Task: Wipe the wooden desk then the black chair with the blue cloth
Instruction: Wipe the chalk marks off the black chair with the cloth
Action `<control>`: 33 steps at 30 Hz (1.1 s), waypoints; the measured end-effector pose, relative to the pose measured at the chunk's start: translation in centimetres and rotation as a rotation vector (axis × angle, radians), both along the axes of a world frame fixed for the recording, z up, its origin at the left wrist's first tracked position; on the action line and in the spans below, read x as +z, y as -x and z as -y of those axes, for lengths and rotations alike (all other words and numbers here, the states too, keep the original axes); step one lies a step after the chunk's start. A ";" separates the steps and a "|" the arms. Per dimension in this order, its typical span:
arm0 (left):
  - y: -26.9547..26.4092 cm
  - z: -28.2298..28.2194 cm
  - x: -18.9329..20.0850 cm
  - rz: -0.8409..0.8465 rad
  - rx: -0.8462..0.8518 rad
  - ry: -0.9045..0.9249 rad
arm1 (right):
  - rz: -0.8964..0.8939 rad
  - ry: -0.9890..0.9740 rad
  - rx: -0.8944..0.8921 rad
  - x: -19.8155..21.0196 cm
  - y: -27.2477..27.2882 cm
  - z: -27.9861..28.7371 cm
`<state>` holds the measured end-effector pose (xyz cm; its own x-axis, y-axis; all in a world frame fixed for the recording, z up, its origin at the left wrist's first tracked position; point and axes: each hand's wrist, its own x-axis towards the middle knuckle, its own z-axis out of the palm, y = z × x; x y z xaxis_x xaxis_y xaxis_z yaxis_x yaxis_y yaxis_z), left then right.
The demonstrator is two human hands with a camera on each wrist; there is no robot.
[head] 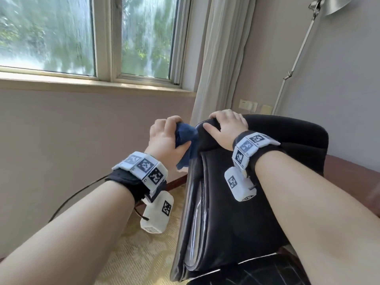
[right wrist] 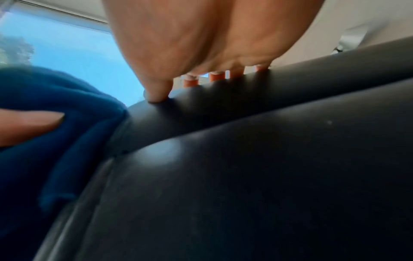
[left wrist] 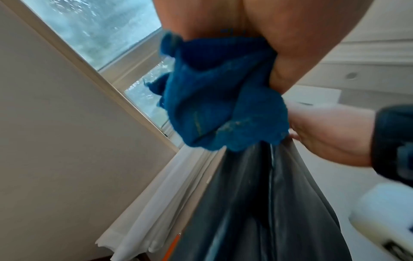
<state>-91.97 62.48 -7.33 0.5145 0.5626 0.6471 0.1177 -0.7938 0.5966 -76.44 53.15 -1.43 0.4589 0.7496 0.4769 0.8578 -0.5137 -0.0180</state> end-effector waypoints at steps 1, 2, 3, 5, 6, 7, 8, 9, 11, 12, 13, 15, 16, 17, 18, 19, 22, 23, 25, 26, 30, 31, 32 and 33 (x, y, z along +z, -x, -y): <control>-0.9 0.2 -0.6 0.023 -0.059 -0.012 | 0.002 -0.003 0.009 -0.3 -0.4 -0.2; -1.7 0.5 -1.2 0.045 -0.122 -0.014 | 0.011 -0.013 0.023 -0.5 -0.8 -0.3; -2.3 0.8 -1.8 0.067 -0.183 -0.003 | 0.016 -0.026 0.036 -0.7 -1.1 -0.3; -3.4 1.2 -2.8 0.114 -0.279 0.009 | 0.001 -0.039 0.048 -1.0 -1.6 -0.3; -3.8 1.3 -3.1 0.130 -0.299 0.012 | -0.011 -0.036 0.046 -1.1 -1.8 -0.4; -3.9 1.4 -3.2 0.128 -0.304 0.020 | -0.019 -0.031 0.040 -1.2 -1.9 -0.4; -4.0 1.4 -3.2 0.115 -0.309 0.028 | -0.024 -0.028 0.036 -1.3 -2.0 -0.5; -4.0 1.4 -3.1 0.096 -0.311 0.030 | -0.025 -0.027 0.032 -1.3 -2.1 -0.6; -4.1 1.2 -3.1 0.060 -0.289 0.009 | -0.027 -0.035 0.022 -1.3 -2.4 -0.6; -4.2 1.2 -3.1 0.038 -0.271 -0.001 | -0.026 -0.041 0.014 -1.3 -2.5 -0.7; -4.3 1.3 -3.3 0.013 -0.257 -0.004 | -0.026 -0.044 0.004 -1.3 -2.7 -0.7; -4.6 1.6 -3.9 -0.002 -0.257 0.036 | -0.019 -0.051 -0.018 -1.5 -2.9 -0.6; -4.8 1.8 -4.2 0.019 -0.273 0.061 | -0.017 -0.055 -0.026 -1.5 -3.1 -0.6; -5.0 1.9 -4.2 0.052 -0.292 0.092 | -0.017 -0.059 -0.032 -1.5 -3.2 -0.6; -5.2 2.0 -4.2 0.074 -0.310 0.136 | -0.018 -0.060 -0.037 -1.6 -3.3 -0.6; -5.4 2.1 -3.9 0.076 -0.320 0.196 | -0.019 -0.058 -0.043 -1.6 -3.4 -0.6; -6.3 2.3 -3.2 0.113 -0.331 0.329 | -0.017 -0.052 -0.055 -1.7 -3.8 -0.7; -6.7 2.3 -3.3 0.149 -0.311 0.318 | -0.014 -0.056 -0.053 -1.8 -4.0 -0.8; -7.5 2.4 -3.7 0.207 -0.256 0.239 | -0.007 -0.071 -0.048 -1.9 -4.1 -0.9; -7.9 2.4 -4.0 0.211 -0.227 0.216 | -0.006 -0.079 -0.044 -2.0 -4.2 -0.9; -8.9 2.6 -5.8 0.220 -0.181 0.060 | 0.008 -0.081 -0.045 -2.6 -4.5 -0.8; -9.1 2.6 -6.2 0.223 -0.179 0.017 | 0.010 -0.080 -0.047 -2.7 -4.6 -0.8; -9.2 2.6 -6.4 0.220 -0.177 -0.005 | 0.011 -0.076 -0.049 -2.7 -4.7 -0.8; -9.4 2.5 -6.6 0.214 -0.178 -0.010 | 0.012 -0.068 -0.048 -2.7 -4.8 -0.7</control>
